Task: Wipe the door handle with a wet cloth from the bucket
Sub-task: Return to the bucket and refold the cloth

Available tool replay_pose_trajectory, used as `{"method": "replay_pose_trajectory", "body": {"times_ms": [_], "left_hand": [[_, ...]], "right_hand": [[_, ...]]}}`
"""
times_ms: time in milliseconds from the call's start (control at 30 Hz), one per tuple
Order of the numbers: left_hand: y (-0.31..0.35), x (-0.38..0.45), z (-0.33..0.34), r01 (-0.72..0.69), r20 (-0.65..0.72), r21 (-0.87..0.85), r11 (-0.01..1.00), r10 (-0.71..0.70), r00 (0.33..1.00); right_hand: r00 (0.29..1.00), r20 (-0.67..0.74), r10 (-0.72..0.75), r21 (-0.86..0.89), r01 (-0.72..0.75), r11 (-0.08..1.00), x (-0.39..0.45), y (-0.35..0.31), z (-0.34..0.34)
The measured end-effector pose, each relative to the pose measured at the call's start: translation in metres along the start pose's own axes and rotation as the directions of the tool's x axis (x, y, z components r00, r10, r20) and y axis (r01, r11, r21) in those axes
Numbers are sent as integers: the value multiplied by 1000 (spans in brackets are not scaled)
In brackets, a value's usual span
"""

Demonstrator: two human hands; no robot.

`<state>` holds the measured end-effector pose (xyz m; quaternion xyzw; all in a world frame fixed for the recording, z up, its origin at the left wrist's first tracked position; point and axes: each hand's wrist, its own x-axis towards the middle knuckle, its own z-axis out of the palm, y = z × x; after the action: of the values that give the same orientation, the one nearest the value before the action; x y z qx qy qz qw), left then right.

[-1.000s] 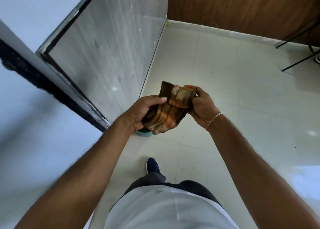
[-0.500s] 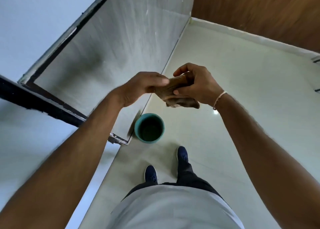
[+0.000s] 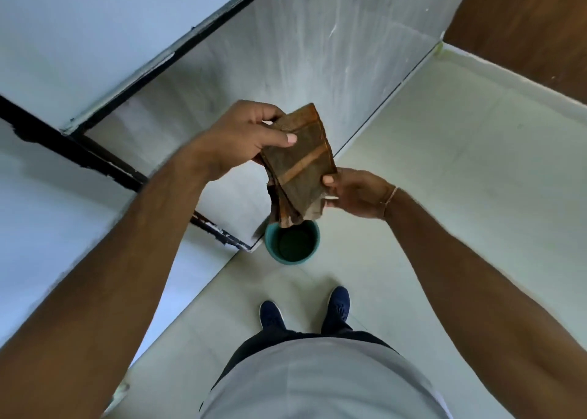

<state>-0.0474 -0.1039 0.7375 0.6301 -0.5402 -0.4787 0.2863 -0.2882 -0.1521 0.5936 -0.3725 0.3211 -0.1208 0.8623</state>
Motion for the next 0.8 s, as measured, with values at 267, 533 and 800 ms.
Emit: {"method": "replay_pose_trajectory", "body": {"times_ms": [267, 533, 800], "left_hand": [[-44, -25, -12, 175, -227, -298, 938, -247, 942], [-81, -37, -19, 258, -269, -343, 903, -358, 894], [-111, -51, -37, 300, -136, -328, 896, -359, 923]], "right_hand": [[975, 219, -37, 581, -100, 808, 34, 62, 30], [990, 121, 78, 634, -138, 761, 45, 86, 48], [992, -54, 116, 619, -58, 783, 51, 88, 49]]}}
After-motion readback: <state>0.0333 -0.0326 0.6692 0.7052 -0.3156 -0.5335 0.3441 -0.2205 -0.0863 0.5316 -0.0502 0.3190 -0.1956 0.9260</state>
